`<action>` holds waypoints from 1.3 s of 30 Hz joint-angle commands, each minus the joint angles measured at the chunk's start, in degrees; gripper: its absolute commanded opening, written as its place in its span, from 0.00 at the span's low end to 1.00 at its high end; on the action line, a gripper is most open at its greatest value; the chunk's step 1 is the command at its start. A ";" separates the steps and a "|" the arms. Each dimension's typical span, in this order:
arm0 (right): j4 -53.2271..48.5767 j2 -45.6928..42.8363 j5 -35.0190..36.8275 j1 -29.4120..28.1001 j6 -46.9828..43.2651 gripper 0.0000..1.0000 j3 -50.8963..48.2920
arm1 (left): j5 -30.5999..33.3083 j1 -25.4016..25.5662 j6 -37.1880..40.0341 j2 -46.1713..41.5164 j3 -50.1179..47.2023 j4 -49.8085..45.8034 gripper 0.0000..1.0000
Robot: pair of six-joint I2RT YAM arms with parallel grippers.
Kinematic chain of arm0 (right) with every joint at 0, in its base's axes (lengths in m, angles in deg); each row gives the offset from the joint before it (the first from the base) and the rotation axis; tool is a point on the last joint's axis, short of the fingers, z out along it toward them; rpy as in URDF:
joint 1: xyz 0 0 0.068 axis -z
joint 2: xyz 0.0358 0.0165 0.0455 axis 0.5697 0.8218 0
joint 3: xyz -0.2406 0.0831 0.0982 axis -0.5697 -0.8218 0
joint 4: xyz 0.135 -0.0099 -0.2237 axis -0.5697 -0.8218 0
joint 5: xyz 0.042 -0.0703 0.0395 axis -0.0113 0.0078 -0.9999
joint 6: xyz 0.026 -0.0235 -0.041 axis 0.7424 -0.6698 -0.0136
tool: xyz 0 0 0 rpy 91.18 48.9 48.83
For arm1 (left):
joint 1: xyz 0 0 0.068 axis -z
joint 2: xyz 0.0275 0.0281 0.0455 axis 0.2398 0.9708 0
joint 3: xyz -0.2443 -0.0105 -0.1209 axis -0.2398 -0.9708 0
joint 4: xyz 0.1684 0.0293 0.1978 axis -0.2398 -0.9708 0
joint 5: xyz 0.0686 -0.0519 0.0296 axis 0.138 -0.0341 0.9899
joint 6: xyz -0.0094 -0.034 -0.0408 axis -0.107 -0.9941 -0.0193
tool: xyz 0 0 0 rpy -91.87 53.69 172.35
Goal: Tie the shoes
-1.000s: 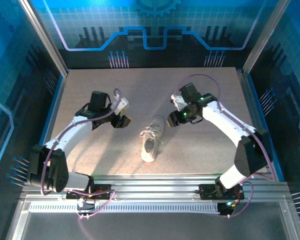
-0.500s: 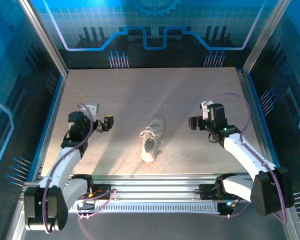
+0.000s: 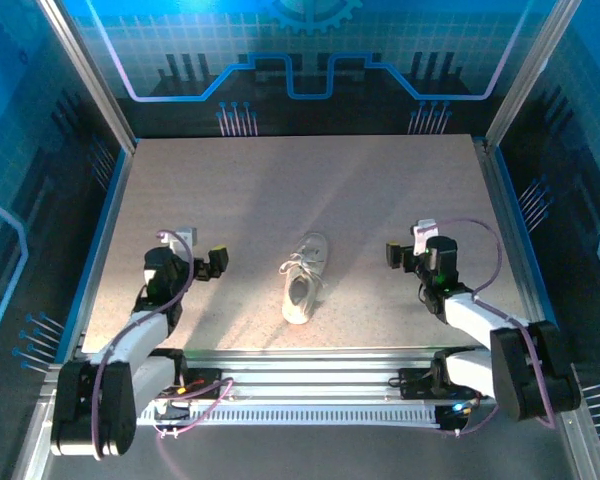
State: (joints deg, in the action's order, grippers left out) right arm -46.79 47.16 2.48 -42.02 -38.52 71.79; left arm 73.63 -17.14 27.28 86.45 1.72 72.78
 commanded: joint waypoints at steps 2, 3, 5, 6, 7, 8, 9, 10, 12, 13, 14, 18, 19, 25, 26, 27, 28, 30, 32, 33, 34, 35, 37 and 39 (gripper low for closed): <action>12.36 6.33 -3.41 2.32 -2.61 1.00 3.27 | -6.25 -0.34 1.39 9.33 4.77 9.23 0.99; 14.07 8.13 -3.69 2.62 -2.68 1.00 3.90 | -7.14 -0.04 1.29 11.97 5.96 10.62 0.99; 17.84 11.97 -5.19 3.05 -3.82 1.00 4.77 | -7.54 0.69 1.16 16.35 7.79 14.24 0.99; 18.32 13.95 -5.28 3.22 -3.55 1.00 5.37 | -7.52 1.18 1.98 18.17 9.47 14.16 0.99; 19.78 15.64 -5.19 3.26 -3.28 1.00 5.35 | -7.16 1.70 3.36 18.93 11.30 10.94 0.99; 22.35 17.79 -5.02 3.42 -3.21 1.00 4.96 | -6.57 2.41 4.83 20.17 11.94 11.30 0.99; 25.11 19.74 -4.93 3.42 -3.15 1.00 4.53 | -5.55 2.89 5.81 20.90 12.76 10.87 1.00; 22.70 19.17 -4.67 3.44 -2.92 1.00 4.92 | -4.95 3.17 6.30 21.67 13.09 10.87 0.99; 23.90 19.58 -4.32 3.68 -2.70 1.00 4.95 | -3.77 3.27 6.65 24.32 12.85 14.43 0.99; 22.37 19.09 -3.90 3.69 -2.55 1.00 5.19 | -3.19 3.12 6.18 24.93 13.24 14.77 1.00; 22.60 19.17 -3.83 3.64 -2.56 1.00 5.20 | -2.58 2.79 5.53 25.16 14.22 12.89 0.99; 23.02 19.28 -3.77 3.68 -2.68 1.00 5.06 | 0.43 2.18 3.64 26.80 14.83 13.87 0.99; 22.96 19.29 -3.87 3.68 -2.68 1.00 5.14 | 2.34 1.96 2.71 27.10 14.00 15.91 0.99; 22.98 19.34 -3.75 3.35 -3.05 1.00 5.09 | 4.34 1.95 1.82 29.91 9.34 27.09 0.99; 22.79 19.35 -3.99 3.12 -3.22 1.00 5.30 | 5.97 1.95 1.38 29.48 9.62 25.43 0.99; 22.64 19.34 -4.03 3.24 -3.17 1.00 5.28 | 6.59 1.95 1.02 29.78 9.66 26.06 0.99; 22.77 19.34 -4.05 3.25 -3.16 1.00 5.22 | 6.65 1.95 1.01 29.64 9.58 26.10 0.99; 22.84 19.34 -4.05 3.25 -3.29 1.00 5.23 | 6.62 1.95 1.02 29.74 9.64 25.99 0.99; 22.84 19.34 -4.01 3.25 -3.28 1.00 5.26 | 6.62 1.95 1.02 29.74 9.74 25.95 1.00; 22.77 19.34 -4.02 3.24 -3.26 1.00 5.26 | 6.62 1.95 1.02 29.66 9.78 25.82 0.99; 22.77 19.34 -4.03 3.24 -3.29 1.00 5.21 | 6.62 1.95 1.02 29.75 9.79 25.86 1.00; 22.77 19.34 -4.07 3.24 -3.25 1.00 5.27 | 6.62 1.95 1.02 29.71 9.78 25.85 0.99; 22.77 19.34 -4.07 3.25 -3.23 1.00 5.32 | 6.63 1.95 1.06 29.66 9.79 25.80 0.99; 22.77 19.34 -4.09 3.16 -3.29 1.00 5.30 | 6.62 1.95 1.06 29.71 9.79 25.89 0.99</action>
State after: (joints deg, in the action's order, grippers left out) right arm -26.49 66.39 -1.76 -39.05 -41.08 76.25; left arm 79.64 -14.83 29.55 115.83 11.19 96.19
